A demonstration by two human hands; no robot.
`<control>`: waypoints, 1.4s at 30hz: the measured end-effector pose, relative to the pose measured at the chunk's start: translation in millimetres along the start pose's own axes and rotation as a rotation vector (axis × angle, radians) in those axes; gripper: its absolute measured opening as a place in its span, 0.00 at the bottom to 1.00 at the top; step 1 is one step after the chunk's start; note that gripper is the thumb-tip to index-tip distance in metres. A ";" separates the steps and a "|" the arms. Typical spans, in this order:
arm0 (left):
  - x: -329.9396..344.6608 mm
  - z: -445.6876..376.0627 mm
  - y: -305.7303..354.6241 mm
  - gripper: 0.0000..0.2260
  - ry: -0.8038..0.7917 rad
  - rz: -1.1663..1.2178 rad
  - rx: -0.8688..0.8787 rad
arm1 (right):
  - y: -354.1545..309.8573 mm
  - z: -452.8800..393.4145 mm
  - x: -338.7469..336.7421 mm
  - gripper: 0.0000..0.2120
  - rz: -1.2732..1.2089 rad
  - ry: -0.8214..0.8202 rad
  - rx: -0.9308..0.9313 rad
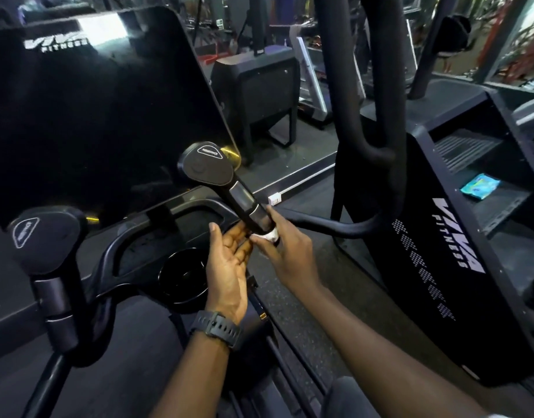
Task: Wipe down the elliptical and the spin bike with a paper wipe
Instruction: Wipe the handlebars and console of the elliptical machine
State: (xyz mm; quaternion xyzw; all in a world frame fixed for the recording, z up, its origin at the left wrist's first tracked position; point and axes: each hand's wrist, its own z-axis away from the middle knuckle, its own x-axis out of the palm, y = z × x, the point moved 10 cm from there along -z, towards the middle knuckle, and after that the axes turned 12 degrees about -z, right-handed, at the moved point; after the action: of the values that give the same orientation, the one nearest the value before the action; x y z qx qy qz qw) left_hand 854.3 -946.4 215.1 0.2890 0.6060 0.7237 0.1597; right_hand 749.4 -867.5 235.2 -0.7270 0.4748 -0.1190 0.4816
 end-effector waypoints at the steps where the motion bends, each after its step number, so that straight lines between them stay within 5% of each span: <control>1: 0.2 -0.8 -2.6 0.29 0.001 -0.015 0.003 | 3.2 1.8 0.2 0.31 -0.004 0.010 -0.002; 10: 8.4 -10.3 -24.9 0.26 0.066 -0.118 0.031 | 64.9 5.5 21.4 0.21 -0.139 0.032 0.255; 18: 18.1 0.9 -15.8 0.25 0.078 -0.197 0.116 | 42.2 21.8 -3.2 0.23 -0.174 0.087 0.083; 24: 9.3 0.0 -23.0 0.31 0.115 -0.234 0.080 | 80.5 4.2 33.2 0.22 -0.144 -0.171 0.289; 30: 8.9 -0.2 -18.9 0.31 0.079 -0.282 0.076 | 48.8 14.6 2.6 0.24 -0.247 -0.039 0.082; 36: 4.6 -5.5 -8.1 0.33 0.052 -0.407 0.147 | 83.7 -6.1 45.4 0.19 -0.340 -0.166 0.312; 42: 7.3 -3.3 -1.6 0.33 -0.094 -0.526 0.184 | 92.5 2.7 58.2 0.13 -0.505 0.013 0.438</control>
State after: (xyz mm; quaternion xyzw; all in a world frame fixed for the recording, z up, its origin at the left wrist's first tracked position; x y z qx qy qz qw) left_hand 846.4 -944.4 214.9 0.1684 0.7152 0.5853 0.3429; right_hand 728.2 -920.7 142.0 -0.7002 0.2461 -0.3383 0.5785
